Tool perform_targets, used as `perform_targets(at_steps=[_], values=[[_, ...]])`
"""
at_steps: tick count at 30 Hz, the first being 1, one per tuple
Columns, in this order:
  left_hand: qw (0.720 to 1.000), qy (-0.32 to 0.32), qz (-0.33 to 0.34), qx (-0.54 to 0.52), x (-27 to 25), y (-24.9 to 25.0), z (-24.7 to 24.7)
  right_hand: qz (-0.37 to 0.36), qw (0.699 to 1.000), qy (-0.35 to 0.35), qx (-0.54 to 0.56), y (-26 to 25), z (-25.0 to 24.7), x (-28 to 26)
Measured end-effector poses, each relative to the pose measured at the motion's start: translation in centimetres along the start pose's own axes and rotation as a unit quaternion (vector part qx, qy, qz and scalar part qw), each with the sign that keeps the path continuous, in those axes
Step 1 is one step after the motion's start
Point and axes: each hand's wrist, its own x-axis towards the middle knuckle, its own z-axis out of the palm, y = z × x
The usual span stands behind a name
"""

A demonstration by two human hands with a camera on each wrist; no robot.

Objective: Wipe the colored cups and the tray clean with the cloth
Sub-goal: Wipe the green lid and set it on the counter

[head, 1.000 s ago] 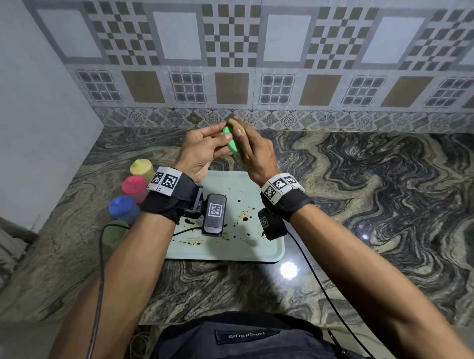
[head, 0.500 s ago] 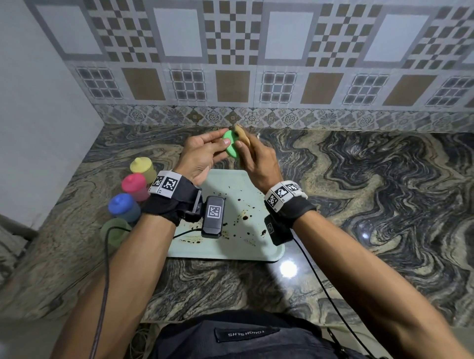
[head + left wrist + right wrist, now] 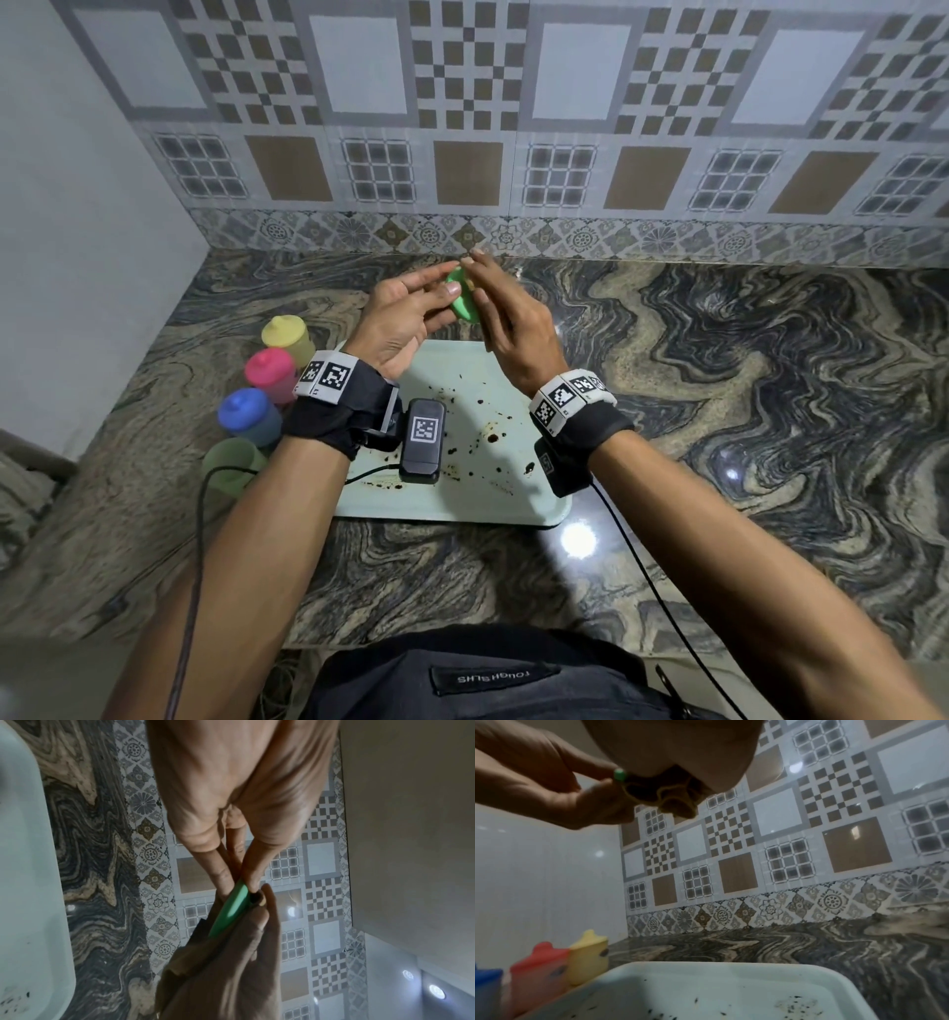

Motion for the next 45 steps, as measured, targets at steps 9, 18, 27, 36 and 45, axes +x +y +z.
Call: perform_targets(at_steps=[9, 18, 27, 36, 45], values=[[1.000, -0.024, -0.008, -0.005, 0.1, 0.0, -0.5, -0.005, 0.998, 0.034, -0.059, 0.4, -0.4, 0.1], [1.000, -0.008, 0.001, 0.013, 0.4, 0.0, -0.7, 0.055, 0.998, 0.010, 0.009, 0.6, -0.3, -0.3], [0.999, 0.001, -0.013, 0.033, 0.2, 0.0, -1.3, 0.060, 0.997, 0.027, 0.035, 1.5, -0.4, 0.6], [1.000, 0.003, -0.026, -0.003, -0.1, 0.0, -1.1, 0.168, 0.981, 0.004, 0.100, 0.2, 0.0, 0.7], [0.995, 0.091, -0.021, -0.024, 0.2, 0.2, -1.9, 0.304, 0.928, 0.134, 0.168, 2.3, -0.3, 1.3]])
